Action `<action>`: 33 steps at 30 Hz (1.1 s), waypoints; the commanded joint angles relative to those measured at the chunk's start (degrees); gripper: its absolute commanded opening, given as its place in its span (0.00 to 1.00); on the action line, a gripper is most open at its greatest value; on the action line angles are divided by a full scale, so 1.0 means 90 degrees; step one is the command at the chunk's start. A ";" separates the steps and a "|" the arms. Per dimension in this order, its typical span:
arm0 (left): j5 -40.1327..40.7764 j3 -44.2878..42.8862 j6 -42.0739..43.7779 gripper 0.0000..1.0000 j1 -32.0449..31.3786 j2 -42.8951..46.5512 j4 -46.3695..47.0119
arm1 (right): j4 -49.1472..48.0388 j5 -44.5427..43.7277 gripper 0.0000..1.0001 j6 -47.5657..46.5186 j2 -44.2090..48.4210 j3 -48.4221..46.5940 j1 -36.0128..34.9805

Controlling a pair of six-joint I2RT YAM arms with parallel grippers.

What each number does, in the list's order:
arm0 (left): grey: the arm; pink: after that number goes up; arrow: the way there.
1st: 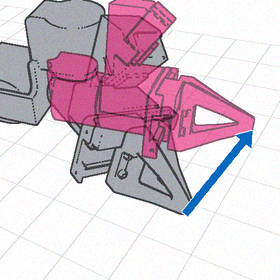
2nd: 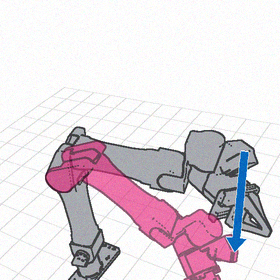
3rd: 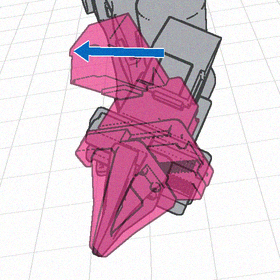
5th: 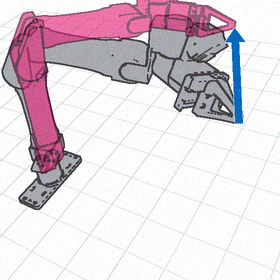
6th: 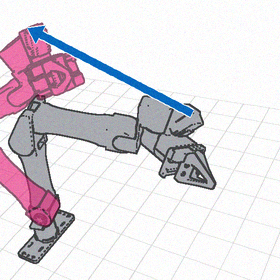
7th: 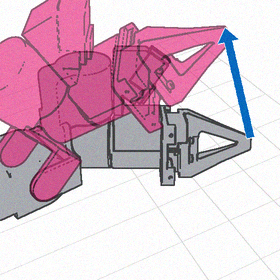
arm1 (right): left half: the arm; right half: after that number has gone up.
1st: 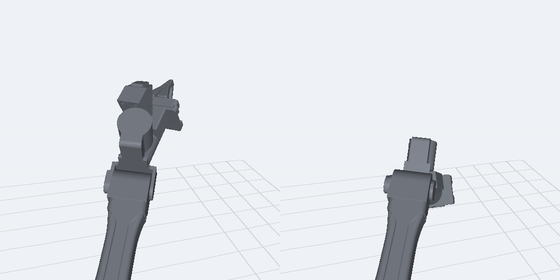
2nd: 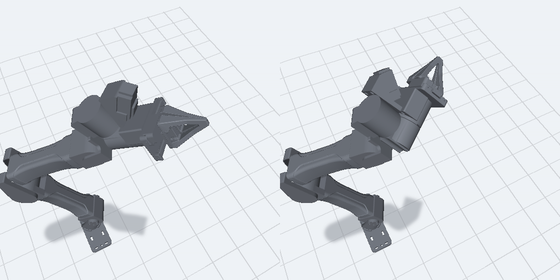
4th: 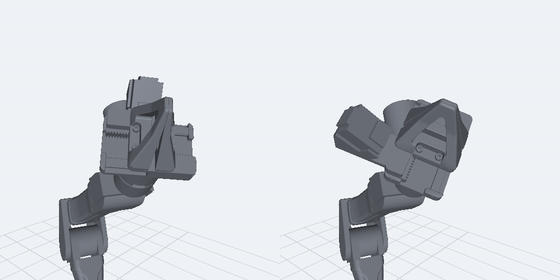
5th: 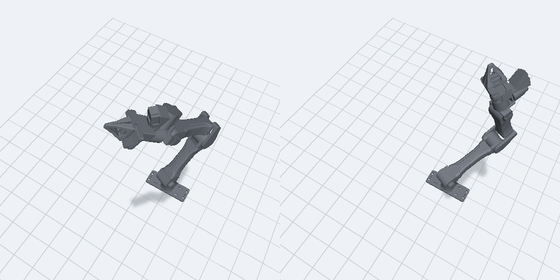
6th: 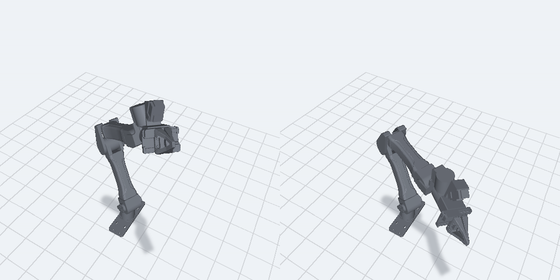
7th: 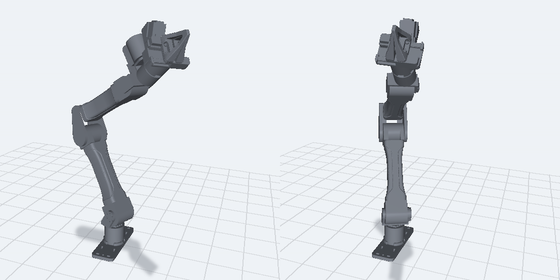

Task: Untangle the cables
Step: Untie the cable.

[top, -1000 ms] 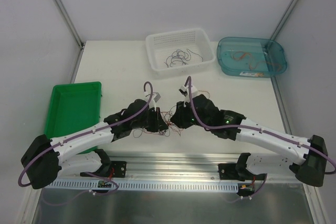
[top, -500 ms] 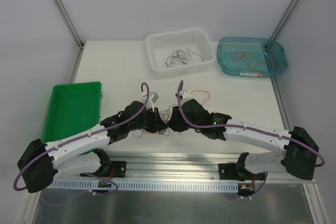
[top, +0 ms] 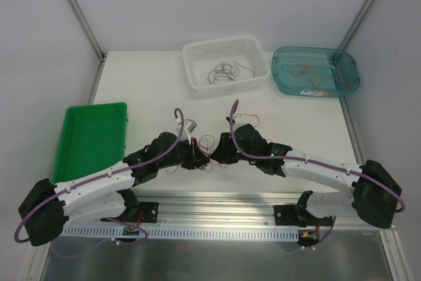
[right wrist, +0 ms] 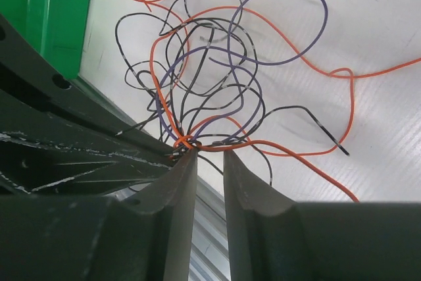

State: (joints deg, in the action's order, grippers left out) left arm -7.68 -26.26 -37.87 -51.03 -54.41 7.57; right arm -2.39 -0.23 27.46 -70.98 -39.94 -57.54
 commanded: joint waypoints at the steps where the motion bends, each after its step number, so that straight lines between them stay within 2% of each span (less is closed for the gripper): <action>1: -0.0699 0.0066 0.0116 0.00 -0.0112 0.0216 0.1082 | -0.0398 -0.0034 0.26 -0.0014 0.0055 0.0044 0.0133; 3: -0.0845 0.0057 0.0135 0.00 -0.0112 0.0099 0.1218 | -0.0534 0.0259 0.27 -0.0111 0.0016 0.0014 0.0124; 8: -0.0924 0.0008 0.0125 0.01 -0.0112 -0.0165 0.1444 | -0.0925 0.0951 0.39 -0.0307 -0.0111 0.0005 0.0104; 15: -0.1002 0.0037 0.0486 0.03 -0.0112 -0.0214 0.1766 | -0.1627 0.1568 0.38 -0.0483 -0.0306 0.0112 0.0075; 17: -0.0905 0.0066 0.0535 0.03 -0.0112 -0.0175 0.1785 | -0.1590 0.1685 0.33 -0.0474 -0.0384 0.0034 0.0075; 19: -0.0749 0.0115 0.0536 0.03 -0.0112 -0.0078 0.1785 | -0.1619 0.1715 0.24 -0.0483 -0.0395 0.0034 0.0075; 21: -0.0631 0.0173 0.0526 0.03 -0.0112 0.0010 0.1737 | -0.1454 0.1598 0.22 -0.0541 -0.0356 0.0024 0.0065; 24: -0.0387 0.0222 0.0516 0.03 -0.0112 0.0127 0.1504 | -0.1073 0.1393 0.10 -0.0727 -0.0209 -0.0024 0.0065; 25: -0.0319 0.0242 0.0506 0.05 -0.0112 0.0167 0.1444 | -0.0995 0.1335 0.02 -0.0756 -0.0161 -0.0025 0.0075; 26: -0.0115 0.0271 0.0477 0.07 -0.0112 0.0206 0.1376 | -0.0849 0.1208 0.01 -0.0757 -0.0073 -0.0015 0.0075; 27: -0.0036 0.0339 0.0419 0.10 -0.0112 0.0274 0.1327 | -0.0789 0.1159 0.01 -0.0795 -0.0024 -0.0025 0.0075; 30: 0.0247 0.0486 0.0321 0.28 -0.0112 0.0585 0.1055 | -0.0438 0.1002 0.01 -0.0922 0.0142 -0.0112 0.0133; 31: 0.0316 0.0506 0.0301 0.40 -0.0112 0.0713 0.0956 | -0.0360 0.0983 0.01 -0.0961 0.0191 -0.0161 0.0124; 32: 0.0384 0.0525 0.0272 0.61 -0.0112 0.0840 0.0878 | -0.0214 0.0983 0.01 -0.1010 0.0259 -0.0190 0.0143; 33: 0.0491 0.0583 0.0195 0.66 -0.0102 0.1150 0.0781 | -0.0126 0.0983 0.01 -0.1059 0.0279 -0.0229 0.0162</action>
State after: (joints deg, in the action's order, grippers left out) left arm -8.08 -21.91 -35.24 -51.81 -49.23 14.00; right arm -6.50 8.80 20.21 -71.09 -39.55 -56.03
